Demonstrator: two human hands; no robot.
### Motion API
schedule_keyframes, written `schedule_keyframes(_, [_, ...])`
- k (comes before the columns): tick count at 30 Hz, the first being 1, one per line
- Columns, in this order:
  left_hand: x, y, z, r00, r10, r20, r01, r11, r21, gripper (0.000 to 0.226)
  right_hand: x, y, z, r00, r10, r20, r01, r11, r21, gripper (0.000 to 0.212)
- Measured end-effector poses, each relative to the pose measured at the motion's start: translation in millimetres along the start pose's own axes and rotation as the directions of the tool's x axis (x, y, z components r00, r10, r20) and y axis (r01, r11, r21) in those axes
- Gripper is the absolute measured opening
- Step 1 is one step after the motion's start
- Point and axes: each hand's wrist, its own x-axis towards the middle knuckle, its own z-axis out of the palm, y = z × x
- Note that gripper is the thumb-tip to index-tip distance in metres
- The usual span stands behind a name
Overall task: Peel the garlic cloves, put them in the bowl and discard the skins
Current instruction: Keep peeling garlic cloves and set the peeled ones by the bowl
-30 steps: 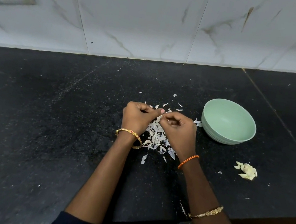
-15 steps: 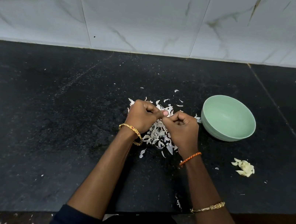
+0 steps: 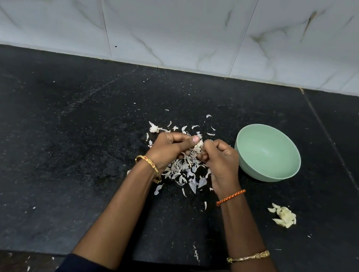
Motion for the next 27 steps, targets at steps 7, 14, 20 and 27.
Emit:
schedule_keyframes(7, [-1,0,0,0.997,-0.027,0.075,0.028,1.000,-0.012,0.007,2,-6,-5,0.994,0.105,0.028,-0.106,0.992,0.060,0.029])
schedule_keyframes(14, [-1,-1,-9,0.994,0.061,0.095,-0.076,0.982,0.172,0.010,0,-10,-10,0.979,0.203,0.001,-0.203,0.975,0.095,0.020])
schedule_keyframes(20, [3,-1,-11,0.998,0.020,0.062,-0.026,0.996,0.090,0.009,4,-13,-11,0.994,0.094,-0.053,-0.102,0.978,-0.184,0.024])
schedule_keyframes(27, [10,-2,-10,0.998,0.064,0.024,-0.068,0.982,0.178,0.009,8,-13,-17,0.996,-0.069,0.059,0.086,0.925,-0.370,0.006])
